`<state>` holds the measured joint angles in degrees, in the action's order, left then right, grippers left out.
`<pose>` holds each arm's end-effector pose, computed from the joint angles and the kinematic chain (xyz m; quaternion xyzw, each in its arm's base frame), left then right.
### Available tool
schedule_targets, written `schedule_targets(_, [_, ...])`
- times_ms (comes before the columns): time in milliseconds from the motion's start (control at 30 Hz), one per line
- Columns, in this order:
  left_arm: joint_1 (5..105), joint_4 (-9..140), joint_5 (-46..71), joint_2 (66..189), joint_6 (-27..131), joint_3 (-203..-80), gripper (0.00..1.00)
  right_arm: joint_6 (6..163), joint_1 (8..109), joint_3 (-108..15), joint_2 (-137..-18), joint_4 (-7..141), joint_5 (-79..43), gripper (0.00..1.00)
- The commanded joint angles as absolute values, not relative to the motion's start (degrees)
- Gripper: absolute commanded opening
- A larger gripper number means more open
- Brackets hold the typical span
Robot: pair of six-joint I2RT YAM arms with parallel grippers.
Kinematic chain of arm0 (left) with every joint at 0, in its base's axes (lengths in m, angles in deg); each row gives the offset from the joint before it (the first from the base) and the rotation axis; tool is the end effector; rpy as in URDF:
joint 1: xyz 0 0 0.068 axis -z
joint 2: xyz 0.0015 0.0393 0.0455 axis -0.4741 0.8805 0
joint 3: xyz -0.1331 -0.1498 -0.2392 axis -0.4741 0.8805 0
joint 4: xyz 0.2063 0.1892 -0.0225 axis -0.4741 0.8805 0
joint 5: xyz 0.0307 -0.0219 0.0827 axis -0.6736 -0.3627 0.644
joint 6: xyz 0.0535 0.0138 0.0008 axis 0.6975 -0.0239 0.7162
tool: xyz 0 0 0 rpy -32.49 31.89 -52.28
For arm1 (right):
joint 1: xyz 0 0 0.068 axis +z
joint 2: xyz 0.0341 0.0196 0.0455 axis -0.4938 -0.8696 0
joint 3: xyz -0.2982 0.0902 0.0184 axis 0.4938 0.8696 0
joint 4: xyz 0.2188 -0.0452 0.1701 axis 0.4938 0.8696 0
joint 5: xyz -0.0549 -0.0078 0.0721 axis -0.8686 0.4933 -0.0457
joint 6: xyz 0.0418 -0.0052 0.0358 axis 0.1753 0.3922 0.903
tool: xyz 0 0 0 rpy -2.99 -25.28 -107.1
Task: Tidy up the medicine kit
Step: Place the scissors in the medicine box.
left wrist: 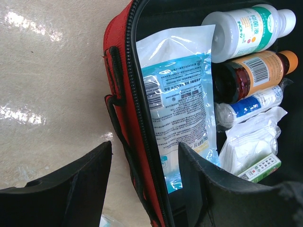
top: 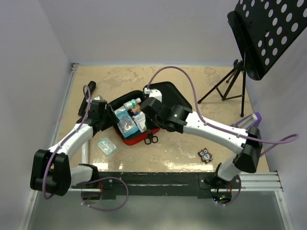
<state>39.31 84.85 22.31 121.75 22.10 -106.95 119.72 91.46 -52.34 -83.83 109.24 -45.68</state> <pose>0.2400 -0.0455 0.2232 -0.2509 0.9047 -0.1393 0.3150 0.1760 0.3014 0.3702 -0.0953 0.9164 0.1756 0.3467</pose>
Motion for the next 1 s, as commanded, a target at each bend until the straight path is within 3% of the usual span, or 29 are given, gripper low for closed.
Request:
schedule_targets(0, [38.8, 85.0, 22.5, 119.8, 22.2, -109.2, 0.62, 114.0, 90.6, -61.4, -91.2, 108.4, -48.7, 0.00])
schedule_targets(433, [36.3, 93.9, 23.8, 111.8, 24.7, -118.6, 0.65, 99.7, 85.7, -82.5, -113.0, 101.4, -46.6, 0.00])
schedule_targets(967, [34.4, 96.0, 25.4, 106.0, 25.1, -117.6, 0.66, 83.1, 85.8, -81.4, -119.0, 91.4, -39.3, 0.00])
